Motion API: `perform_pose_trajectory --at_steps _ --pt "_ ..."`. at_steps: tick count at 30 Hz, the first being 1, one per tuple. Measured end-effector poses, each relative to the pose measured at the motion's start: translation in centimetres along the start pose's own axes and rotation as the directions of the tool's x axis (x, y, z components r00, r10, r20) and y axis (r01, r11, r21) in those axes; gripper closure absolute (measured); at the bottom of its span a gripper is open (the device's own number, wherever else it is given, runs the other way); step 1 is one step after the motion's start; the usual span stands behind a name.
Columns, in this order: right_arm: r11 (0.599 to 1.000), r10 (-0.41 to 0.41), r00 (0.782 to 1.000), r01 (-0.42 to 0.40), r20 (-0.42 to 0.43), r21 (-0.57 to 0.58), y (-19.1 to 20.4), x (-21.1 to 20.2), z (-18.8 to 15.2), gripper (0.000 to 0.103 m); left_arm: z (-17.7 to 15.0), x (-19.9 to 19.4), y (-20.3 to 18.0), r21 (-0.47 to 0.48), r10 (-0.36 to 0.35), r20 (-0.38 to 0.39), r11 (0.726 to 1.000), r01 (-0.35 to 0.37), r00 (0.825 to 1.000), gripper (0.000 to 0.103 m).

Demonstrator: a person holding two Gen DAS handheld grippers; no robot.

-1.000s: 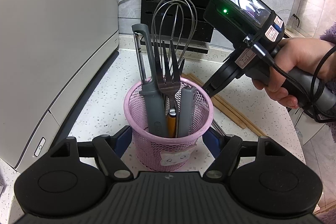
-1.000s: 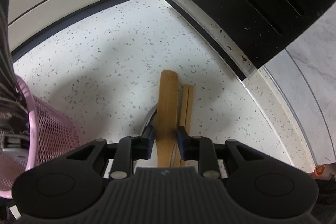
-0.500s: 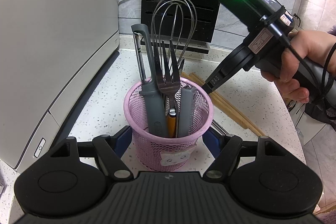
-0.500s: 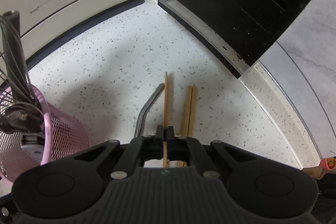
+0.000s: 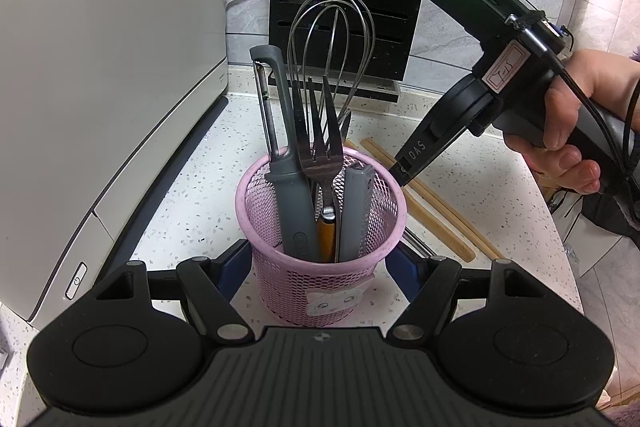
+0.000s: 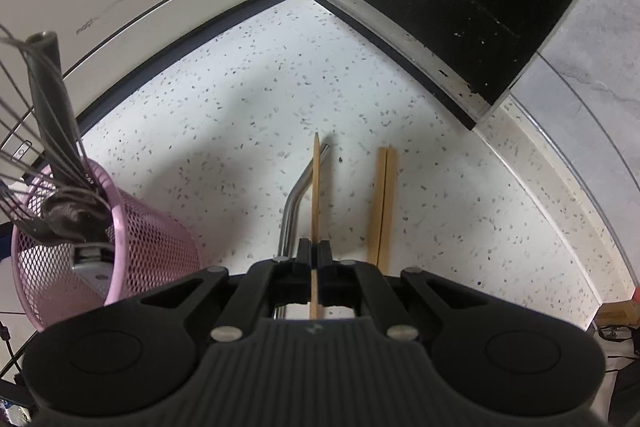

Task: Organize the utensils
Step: 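Close the right gripper on a wooden chopstick and lift it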

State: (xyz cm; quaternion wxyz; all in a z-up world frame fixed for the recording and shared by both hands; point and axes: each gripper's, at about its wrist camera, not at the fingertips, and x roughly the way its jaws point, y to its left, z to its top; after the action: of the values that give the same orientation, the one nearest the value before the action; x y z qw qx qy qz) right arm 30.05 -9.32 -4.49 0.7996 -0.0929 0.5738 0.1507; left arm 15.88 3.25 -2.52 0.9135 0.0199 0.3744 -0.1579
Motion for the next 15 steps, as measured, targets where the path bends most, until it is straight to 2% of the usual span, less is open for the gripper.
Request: perform_pose_trajectory --at_steps 7,15 --pt "1.0 0.018 1.0 -0.018 -0.026 0.01 -0.2 1.3 0.5 0.102 0.0 0.0 0.0 0.0 -0.001 0.0 1.0 0.001 1.0 0.018" --pt "1.0 -0.006 1.0 0.006 -0.02 -0.001 0.0 2.0 1.3 0.098 0.0 0.0 0.0 0.001 0.0 0.0 1.0 0.0 1.0 0.018"
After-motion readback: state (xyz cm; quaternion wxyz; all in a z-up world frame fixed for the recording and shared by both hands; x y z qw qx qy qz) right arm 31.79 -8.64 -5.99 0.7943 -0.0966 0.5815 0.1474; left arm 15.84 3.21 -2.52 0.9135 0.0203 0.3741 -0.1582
